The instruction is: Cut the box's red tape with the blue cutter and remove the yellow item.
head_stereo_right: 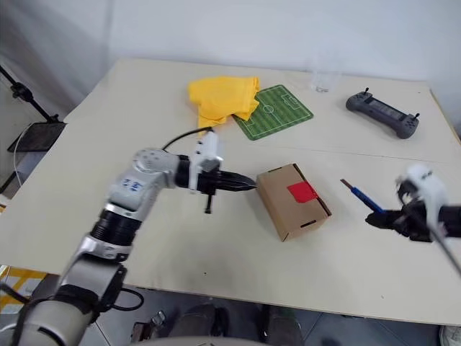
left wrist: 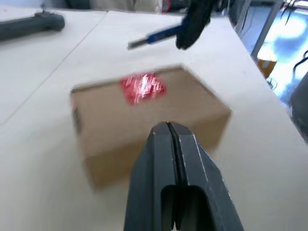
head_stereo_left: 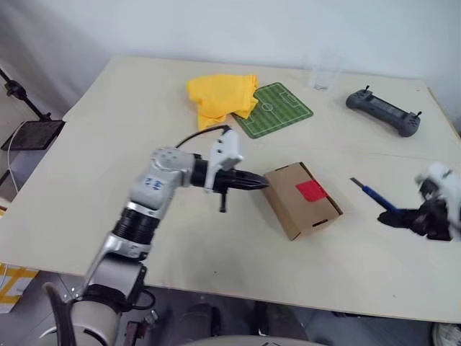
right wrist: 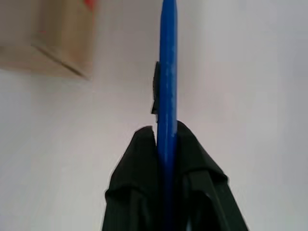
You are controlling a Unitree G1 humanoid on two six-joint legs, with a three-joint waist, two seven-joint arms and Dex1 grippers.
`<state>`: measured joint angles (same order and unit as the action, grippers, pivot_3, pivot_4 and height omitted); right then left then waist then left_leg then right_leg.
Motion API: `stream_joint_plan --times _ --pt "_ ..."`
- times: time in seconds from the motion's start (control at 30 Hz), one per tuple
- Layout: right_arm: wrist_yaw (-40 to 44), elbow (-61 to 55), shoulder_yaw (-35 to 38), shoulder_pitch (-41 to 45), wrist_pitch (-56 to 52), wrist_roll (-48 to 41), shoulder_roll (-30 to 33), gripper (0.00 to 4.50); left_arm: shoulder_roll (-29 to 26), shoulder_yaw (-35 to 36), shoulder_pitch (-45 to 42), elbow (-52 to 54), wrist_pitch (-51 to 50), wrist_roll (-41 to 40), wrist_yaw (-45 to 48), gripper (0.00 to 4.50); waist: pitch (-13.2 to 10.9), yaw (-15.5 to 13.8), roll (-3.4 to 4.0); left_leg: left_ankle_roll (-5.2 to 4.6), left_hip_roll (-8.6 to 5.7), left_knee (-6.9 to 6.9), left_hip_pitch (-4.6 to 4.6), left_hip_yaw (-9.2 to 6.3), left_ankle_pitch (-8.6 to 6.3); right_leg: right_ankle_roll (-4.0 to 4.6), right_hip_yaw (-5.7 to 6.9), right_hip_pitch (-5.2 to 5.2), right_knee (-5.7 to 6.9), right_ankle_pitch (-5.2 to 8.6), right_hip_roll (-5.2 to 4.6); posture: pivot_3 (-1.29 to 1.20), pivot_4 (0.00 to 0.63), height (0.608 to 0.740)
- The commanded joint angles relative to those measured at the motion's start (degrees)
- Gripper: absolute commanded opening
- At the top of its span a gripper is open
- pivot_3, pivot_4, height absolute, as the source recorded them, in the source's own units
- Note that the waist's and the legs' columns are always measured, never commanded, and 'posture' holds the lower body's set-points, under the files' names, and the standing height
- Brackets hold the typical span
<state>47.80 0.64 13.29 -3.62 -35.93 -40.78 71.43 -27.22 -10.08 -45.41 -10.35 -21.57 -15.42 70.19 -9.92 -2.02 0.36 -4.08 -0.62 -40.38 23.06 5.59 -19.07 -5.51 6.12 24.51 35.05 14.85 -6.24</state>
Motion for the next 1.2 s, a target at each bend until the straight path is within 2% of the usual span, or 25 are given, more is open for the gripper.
stream_joint_plan --times 0.03,0.1,0.13,0.2,0.37,0.43,0.53,0.6,0.7,0.87,1.03,1.2 --pt "-2.27 8.24 0.35 3.76 13.10 9.65 -5.94 0.08 -3.45 1.62 2.29 0.16 2.23 -0.97 3.21 0.00 -0.01 0.48 0.00 -0.02 -0.01 0.00 -0.02 0.08 0.04 -0.08 0.03 -0.01 -0.03 -0.04 0.02 0.00 0.150 0.740" --pt "-3.11 13.38 0.19 6.03 15.16 12.47 -8.89 0.08 -5.13 2.72 4.42 1.07 1.70 -1.62 3.24 0.00 -0.04 0.81 -0.03 -0.12 -0.04 0.01 -0.18 0.28 0.13 -0.25 0.01 -0.13 -0.13 -0.14 -0.02 0.00 0.150 0.740" --pt "-3.27 15.29 0.42 6.74 15.75 13.50 -9.78 0.80 -5.56 3.25 5.36 1.69 1.24 -2.04 3.03 0.00 -0.06 0.91 -0.07 -0.15 -0.05 0.01 -0.27 0.38 0.15 -0.28 -0.06 -0.15 -0.17 -0.16 -0.15 0.00 0.150 0.740" --pt "-1.09 16.34 1.98 5.98 17.13 13.83 -10.64 1.31 -6.23 3.73 8.37 3.64 0.57 -2.38 2.01 0.00 -0.07 0.94 -0.06 -0.15 -0.06 0.01 -0.53 0.40 0.14 -0.28 -0.27 -0.36 -0.25 -0.16 -0.35 0.00 0.150 0.740" --pt "7.21 12.73 8.03 3.29 22.60 11.96 -10.69 2.97 -5.10 4.03 13.10 7.65 -0.74 -2.09 -2.64 0.00 -0.06 0.86 0.00 0.08 -0.03 0.33 -0.90 0.14 0.04 -0.08 -0.28 -0.59 -0.27 -0.05 -0.45 0.00 0.150 0.740" --pt "9.89 8.67 11.41 3.68 19.09 7.63 -10.72 3.54 -3.39 4.31 13.58 8.13 -1.40 -1.20 -6.80 0.00 -0.06 0.85 0.00 0.11 -0.01 0.36 -0.92 0.12 0.03 -0.06 -0.26 -0.60 -0.28 -0.04 -0.44 0.00 0.150 0.740" --pt "11.68 2.68 12.96 4.42 14.60 3.69 -11.41 3.43 -1.37 4.22 13.81 8.31 -2.47 -0.34 -11.62 0.00 -0.06 0.78 0.00 0.11 -0.01 0.36 -0.93 0.06 0.03 -0.05 -0.25 -0.62 -0.28 -0.04 -0.45 0.00 0.150 0.740" --pt "10.97 0.32 10.38 5.96 14.95 5.14 -12.67 2.98 0.03 3.39 13.95 8.31 -2.98 0.02 -13.41 0.00 -0.06 0.83 0.00 0.11 0.00 0.37 -0.93 0.04 0.01 -0.05 -0.24 -0.64 -0.29 -0.04 -0.45 0.00 0.150 0.740" --pt "6.34 1.86 2.01 12.46 20.48 13.88 -17.72 1.98 3.93 0.60 13.49 7.26 -4.23 1.33 -16.83 0.00 -0.05 0.99 -0.03 0.36 0.00 0.37 -1.00 0.03 -0.17 -0.04 -0.23 -0.72 -0.34 -0.05 -0.46 0.00 0.150 0.740" --pt "-1.46 12.47 -5.89 19.87 29.88 26.56 -25.25 0.18 9.52 -2.88 9.64 2.21 -5.40 4.74 -21.94 0.00 -0.06 0.50 -0.02 0.31 -0.03 0.35 -0.91 0.03 -0.16 -0.03 -0.15 -0.65 -0.30 -0.05 -0.47 0.00 0.150 0.740" --pt "-1.52 14.41 -9.58 21.91 31.33 28.89 -30.40 0.08 13.47 -4.22 6.82 -1.01 -6.05 6.13 -24.27 0.00 -0.06 0.77 -0.01 0.07 -0.03 0.38 -0.86 0.03 -0.03 -0.02 -0.08 -0.67 -0.20 -0.04 -0.38 0.00 0.150 0.740" --pt "3.52 4.57 -11.63 17.00 25.52 25.54 -31.07 0.08 14.60 -5.48 6.83 -0.76 -7.65 6.35 -24.00 0.00 -0.06 0.84 -0.01 0.07 -0.01 0.41 -0.86 0.00 -0.03 -0.02 -0.01 -0.73 -0.27 -0.03 -0.30 0.00 0.150 0.740"
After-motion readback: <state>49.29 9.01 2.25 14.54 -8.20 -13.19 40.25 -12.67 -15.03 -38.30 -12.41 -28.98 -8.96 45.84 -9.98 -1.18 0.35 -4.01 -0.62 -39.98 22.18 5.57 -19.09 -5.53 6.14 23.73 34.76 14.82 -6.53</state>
